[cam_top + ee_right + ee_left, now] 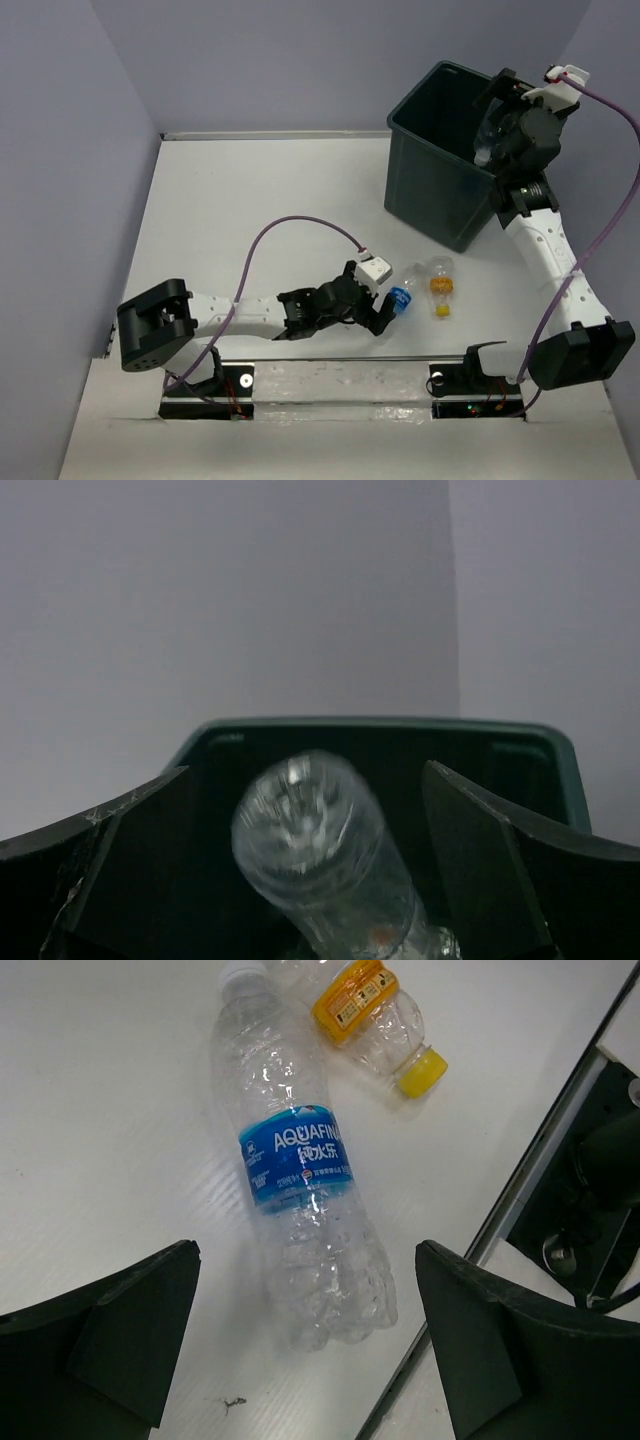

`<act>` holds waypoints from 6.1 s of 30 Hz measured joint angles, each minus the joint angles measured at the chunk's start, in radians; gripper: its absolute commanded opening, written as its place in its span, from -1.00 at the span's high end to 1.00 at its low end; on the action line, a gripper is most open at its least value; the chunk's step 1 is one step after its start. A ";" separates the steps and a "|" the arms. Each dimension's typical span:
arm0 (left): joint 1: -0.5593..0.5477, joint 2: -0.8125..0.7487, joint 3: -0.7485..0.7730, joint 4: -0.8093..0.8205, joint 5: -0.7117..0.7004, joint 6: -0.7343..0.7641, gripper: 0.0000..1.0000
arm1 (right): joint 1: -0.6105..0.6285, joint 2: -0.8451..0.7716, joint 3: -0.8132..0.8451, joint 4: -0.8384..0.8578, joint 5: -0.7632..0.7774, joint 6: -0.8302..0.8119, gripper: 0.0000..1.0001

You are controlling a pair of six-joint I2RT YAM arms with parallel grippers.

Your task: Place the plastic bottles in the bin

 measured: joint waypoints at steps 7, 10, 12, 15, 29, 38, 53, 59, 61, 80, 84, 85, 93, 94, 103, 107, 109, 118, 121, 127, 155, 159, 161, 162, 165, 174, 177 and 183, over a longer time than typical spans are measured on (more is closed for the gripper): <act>-0.028 0.125 0.111 -0.049 -0.041 0.042 -0.98 | -0.004 -0.091 -0.075 -0.142 -0.126 0.100 -0.93; -0.045 0.175 0.144 -0.067 -0.055 0.049 -0.98 | -0.004 -0.214 -0.137 -0.158 -0.237 0.159 -0.93; -0.052 0.219 0.172 -0.085 -0.068 0.052 -0.98 | -0.004 -0.301 -0.190 -0.166 -0.297 0.199 -0.92; -0.064 0.292 0.216 -0.119 -0.094 0.056 -0.91 | -0.004 -0.423 -0.304 -0.173 -0.405 0.273 -0.91; -0.083 0.351 0.209 -0.214 -0.255 -0.004 -0.26 | -0.004 -0.671 -0.760 -0.276 -0.730 0.489 -0.87; -0.073 0.063 0.103 -0.181 -0.318 -0.062 -0.23 | 0.002 -0.662 -0.905 -0.197 -0.855 0.655 -0.97; -0.066 -0.131 -0.021 -0.029 -0.260 -0.070 -0.96 | 0.308 -0.340 -0.916 0.016 -0.925 0.752 0.25; -0.064 -0.237 -0.090 -0.005 -0.243 -0.100 -0.98 | 0.312 -0.334 -0.780 -0.059 -0.811 0.662 0.34; -0.064 -0.275 -0.124 0.006 -0.234 -0.126 -0.98 | 0.312 -0.318 -0.669 -0.090 -0.742 0.601 0.36; -0.091 0.119 0.131 -0.024 -0.212 -0.202 -0.98 | 0.139 -0.105 0.051 -0.061 0.077 -0.112 0.08; -0.090 0.202 0.261 -0.039 -0.189 -0.214 -0.98 | 0.037 0.060 0.092 -0.095 0.121 -0.158 -1.00; -0.090 0.237 0.307 -0.050 -0.184 -0.220 -0.98 | 0.032 0.106 0.119 -0.144 0.120 -0.168 -0.99; -0.075 0.456 0.548 -0.127 -0.158 -0.294 -0.98 | 0.036 0.027 0.082 -0.322 -0.014 -0.085 -0.97; -0.073 0.492 0.583 -0.139 -0.157 -0.296 -0.98 | 0.036 -0.012 0.075 -0.326 -0.034 -0.071 -0.97; -0.048 0.739 0.846 -0.260 -0.130 -0.299 -0.98 | 0.036 -0.279 -0.048 -0.292 -0.239 0.081 -0.91; -0.036 0.821 0.955 -0.286 -0.115 -0.300 -0.98 | 0.036 -0.327 -0.158 -0.291 -0.368 0.155 -0.90; -0.029 0.850 0.988 -0.294 -0.109 -0.300 -0.94 | 0.036 -0.327 -0.202 -0.293 -0.417 0.184 -0.90; 0.009 0.899 0.974 -0.244 -0.102 -0.302 -0.22 | 0.036 -0.401 -0.333 -0.302 -0.556 0.275 -0.89; 0.015 0.768 0.745 -0.148 -0.111 -0.291 -0.22 | 0.036 -0.459 -0.363 -0.303 -0.574 0.287 -0.95; 0.020 0.394 0.265 -0.055 -0.171 -0.256 -0.22 | 0.036 -0.596 -0.491 -0.286 -0.716 0.360 -0.99; 0.031 -0.182 -0.135 0.247 -0.114 -0.166 -0.28 | 0.377 -0.380 -0.877 -0.042 -1.094 0.605 -0.78; 0.031 -0.220 -0.148 0.265 -0.114 -0.161 -0.31 | 0.396 -0.374 -0.887 0.021 -1.056 0.622 -0.47; 0.031 -0.240 -0.160 0.271 -0.116 -0.158 -0.45 | 0.396 -0.376 -0.887 0.048 -1.027 0.627 -0.19; 0.031 -0.249 -0.164 0.274 -0.119 -0.155 -0.53 | 0.396 -0.376 -0.887 0.054 -1.011 0.632 -0.03; 0.032 -0.266 -0.169 0.275 -0.122 -0.154 -0.98 | 0.402 -0.376 -0.887 0.078 -0.989 0.640 0.16; 0.032 -0.408 -0.188 0.177 -0.200 -0.151 -0.98 | 0.402 -0.323 -0.765 0.058 -0.845 0.601 0.34; 0.032 -0.525 -0.187 0.080 -0.256 -0.148 -0.98 | 0.402 -0.283 -0.612 0.045 -0.760 0.541 0.37; 0.032 -0.714 -0.124 -0.154 -0.412 -0.145 -0.98 | 0.350 -0.219 -0.257 0.030 -0.512 0.340 0.39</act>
